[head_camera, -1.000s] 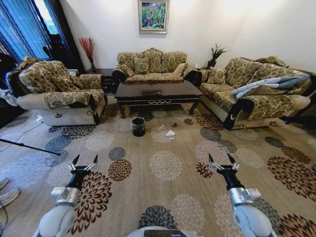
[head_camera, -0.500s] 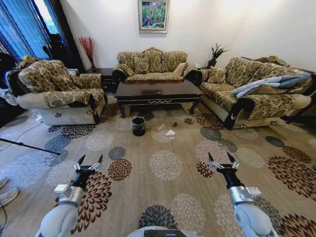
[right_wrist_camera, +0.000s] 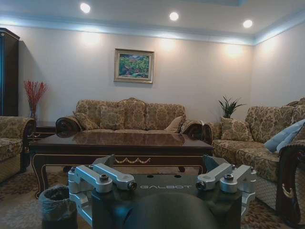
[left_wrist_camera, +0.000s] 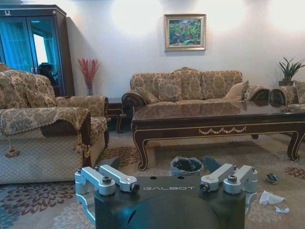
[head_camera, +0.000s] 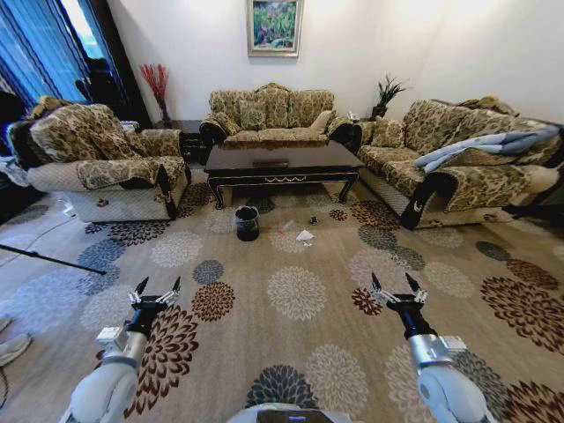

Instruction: Move to the front of the table and pick up the trash from the floor, then place it into the trash bin.

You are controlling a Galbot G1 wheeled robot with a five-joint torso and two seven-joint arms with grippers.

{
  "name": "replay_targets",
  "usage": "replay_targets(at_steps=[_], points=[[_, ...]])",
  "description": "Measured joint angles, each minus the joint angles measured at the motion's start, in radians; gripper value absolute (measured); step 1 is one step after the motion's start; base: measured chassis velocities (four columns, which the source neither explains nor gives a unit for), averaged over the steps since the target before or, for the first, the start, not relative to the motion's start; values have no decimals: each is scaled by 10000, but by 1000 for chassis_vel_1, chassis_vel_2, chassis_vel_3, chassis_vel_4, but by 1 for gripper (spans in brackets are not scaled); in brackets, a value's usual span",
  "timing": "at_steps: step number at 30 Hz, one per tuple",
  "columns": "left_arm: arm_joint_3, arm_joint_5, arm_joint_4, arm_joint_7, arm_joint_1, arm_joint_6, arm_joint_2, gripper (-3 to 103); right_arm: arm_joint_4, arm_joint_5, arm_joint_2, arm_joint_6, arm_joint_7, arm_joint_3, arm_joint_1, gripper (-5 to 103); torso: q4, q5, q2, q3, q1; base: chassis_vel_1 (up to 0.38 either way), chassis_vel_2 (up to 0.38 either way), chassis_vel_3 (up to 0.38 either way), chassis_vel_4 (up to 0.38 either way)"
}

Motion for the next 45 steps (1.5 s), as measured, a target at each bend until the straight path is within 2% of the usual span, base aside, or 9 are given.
replay_targets(at_steps=[6, 14, 45], points=[[58, 105, 9, -16, -66, 328, -156, 100, 91, -67, 39, 54, -26, -1, -100, 100, 0, -1, -364, -205, -158, 0, 0, 0, 0], [-95, 246, -112, -124, -48, 439, -319, 100, 105, -223, 220, 128, -63, -141, -162, 100, 0, 0, -713, -406, -308, 0, 0, 0, 0], [-178, 1206, -69, -121, -78, 54, -692, 100, -404, -1154, 690, 442, -217, -533, -247, 100, 0, 0, -2175, -1227, -948, 0, 0, 0, 0]])
